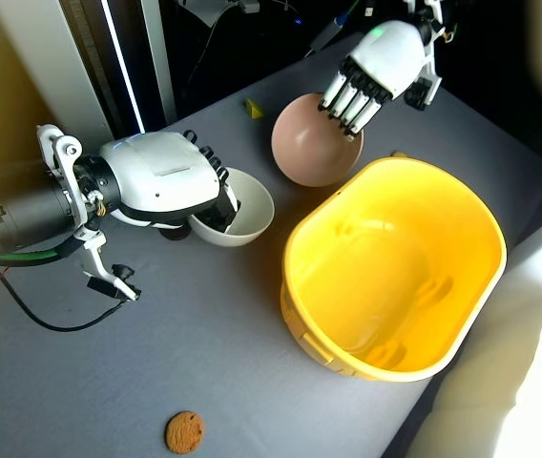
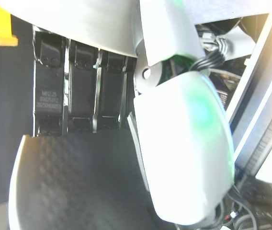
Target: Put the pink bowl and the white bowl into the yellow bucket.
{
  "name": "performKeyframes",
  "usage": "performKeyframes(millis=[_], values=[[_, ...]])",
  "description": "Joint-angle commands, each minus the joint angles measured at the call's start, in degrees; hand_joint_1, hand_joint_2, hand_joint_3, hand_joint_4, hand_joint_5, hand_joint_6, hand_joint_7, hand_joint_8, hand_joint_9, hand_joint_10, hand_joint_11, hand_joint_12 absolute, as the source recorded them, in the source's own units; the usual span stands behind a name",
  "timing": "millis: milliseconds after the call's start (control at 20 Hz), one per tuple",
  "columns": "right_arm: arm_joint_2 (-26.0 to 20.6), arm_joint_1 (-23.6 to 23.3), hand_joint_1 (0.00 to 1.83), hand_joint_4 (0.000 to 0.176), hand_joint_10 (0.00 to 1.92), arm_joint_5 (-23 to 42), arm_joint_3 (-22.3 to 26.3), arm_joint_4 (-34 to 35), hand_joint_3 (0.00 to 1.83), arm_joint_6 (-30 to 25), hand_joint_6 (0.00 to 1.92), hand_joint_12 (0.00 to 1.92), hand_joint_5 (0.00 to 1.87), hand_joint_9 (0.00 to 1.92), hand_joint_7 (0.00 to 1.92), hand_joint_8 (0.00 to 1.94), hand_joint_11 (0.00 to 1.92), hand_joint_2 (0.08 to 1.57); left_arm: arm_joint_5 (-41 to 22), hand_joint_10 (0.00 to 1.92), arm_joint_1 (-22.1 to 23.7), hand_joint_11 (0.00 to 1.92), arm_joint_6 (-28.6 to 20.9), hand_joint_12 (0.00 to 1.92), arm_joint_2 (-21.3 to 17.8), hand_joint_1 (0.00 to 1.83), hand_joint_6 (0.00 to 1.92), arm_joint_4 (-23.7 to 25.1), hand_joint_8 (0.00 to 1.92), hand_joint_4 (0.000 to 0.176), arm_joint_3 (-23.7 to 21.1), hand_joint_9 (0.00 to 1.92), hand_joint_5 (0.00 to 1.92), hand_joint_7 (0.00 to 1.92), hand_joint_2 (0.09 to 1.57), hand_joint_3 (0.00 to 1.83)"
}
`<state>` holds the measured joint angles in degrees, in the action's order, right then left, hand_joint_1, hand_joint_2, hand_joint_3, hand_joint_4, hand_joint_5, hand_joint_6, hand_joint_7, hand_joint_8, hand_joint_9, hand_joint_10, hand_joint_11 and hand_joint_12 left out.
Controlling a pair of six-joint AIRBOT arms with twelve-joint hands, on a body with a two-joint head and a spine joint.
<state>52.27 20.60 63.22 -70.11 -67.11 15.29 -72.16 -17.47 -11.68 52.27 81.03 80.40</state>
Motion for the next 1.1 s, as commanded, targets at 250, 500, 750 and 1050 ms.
performKeyframes(millis=[250,500,750,1050], values=[[-2.2,-1.5,1.39,0.0,0.82,8.2,1.4,5.1,0.0,8.7,1.0,0.77,0.9,1.14,1.14,0.71,1.02,1.06,-7.5,1.18,3.0,0.71,-3.8,1.01,-1.4,1.36,1.16,-6.4,1.03,0.0,2.3,0.87,0.88,0.92,1.14,0.0],[-3.0,-3.0,1.39,0.0,0.83,10.3,1.9,6.9,0.0,12.9,0.99,0.78,0.9,1.14,1.13,0.71,1.01,1.06,-12.1,1.14,5.7,0.75,-6.3,0.92,-1.7,1.37,1.17,-11.1,1.0,0.0,4.6,0.89,0.9,0.93,1.13,0.0],[-3.3,-4.3,1.39,0.0,0.84,10.6,1.9,7.3,0.0,17.3,0.98,0.78,0.89,1.13,1.14,0.73,1.0,1.06,-13.2,1.05,7.3,0.77,-7.4,0.9,-1.2,1.37,1.08,-12.9,1.02,0.0,7.4,0.92,0.93,0.97,1.11,0.0],[-3.5,-5.4,1.39,0.0,0.81,11.1,1.9,8.8,0.0,24.2,0.98,0.81,0.92,1.14,1.15,0.71,1.0,1.05,-13.3,1.1,9.6,0.75,-8.5,0.91,-0.2,1.37,1.11,-14.5,1.02,0.0,9.9,0.9,0.92,0.95,1.12,0.0]])
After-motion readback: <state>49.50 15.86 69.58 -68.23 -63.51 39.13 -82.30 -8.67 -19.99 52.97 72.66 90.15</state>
